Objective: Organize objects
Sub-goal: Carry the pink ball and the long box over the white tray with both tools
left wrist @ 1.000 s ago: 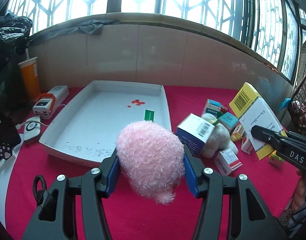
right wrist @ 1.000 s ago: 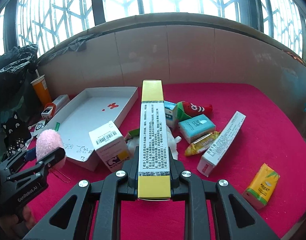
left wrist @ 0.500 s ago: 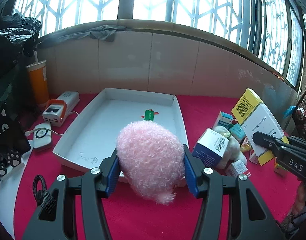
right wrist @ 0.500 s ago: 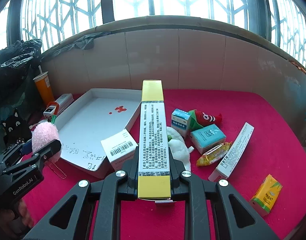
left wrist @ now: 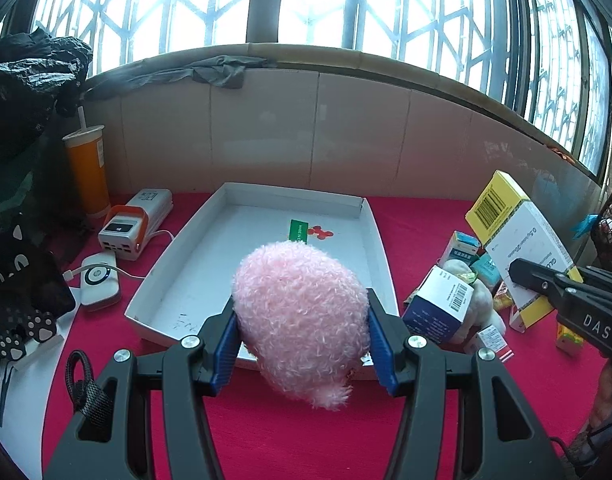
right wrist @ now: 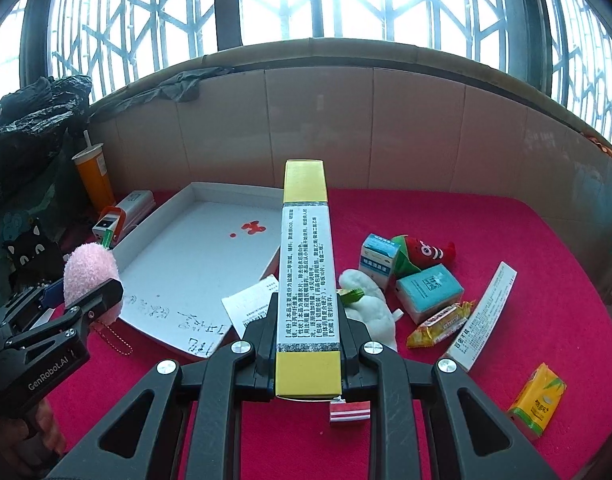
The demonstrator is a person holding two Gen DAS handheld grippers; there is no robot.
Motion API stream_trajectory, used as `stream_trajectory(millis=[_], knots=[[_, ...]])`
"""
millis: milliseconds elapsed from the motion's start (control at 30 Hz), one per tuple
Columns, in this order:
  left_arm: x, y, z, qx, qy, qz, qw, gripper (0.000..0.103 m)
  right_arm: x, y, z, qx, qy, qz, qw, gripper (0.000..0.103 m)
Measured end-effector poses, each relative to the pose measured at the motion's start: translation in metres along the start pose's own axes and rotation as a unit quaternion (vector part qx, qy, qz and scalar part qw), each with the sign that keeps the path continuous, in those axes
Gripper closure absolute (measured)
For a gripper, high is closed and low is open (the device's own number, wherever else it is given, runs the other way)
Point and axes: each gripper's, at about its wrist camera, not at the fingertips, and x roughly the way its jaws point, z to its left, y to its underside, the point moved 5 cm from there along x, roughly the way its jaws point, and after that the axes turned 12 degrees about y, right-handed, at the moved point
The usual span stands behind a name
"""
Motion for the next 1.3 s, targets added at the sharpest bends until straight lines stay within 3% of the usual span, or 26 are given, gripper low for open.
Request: stream_trajectory(millis=[1300], knots=[[0.009, -0.048, 0.048, -0.008, -0.038, -0.024, 0.9990, 0.047, 0.031, -0.054, 0.069, -0.008, -0.032, 0.026, 0.999, 0.080]])
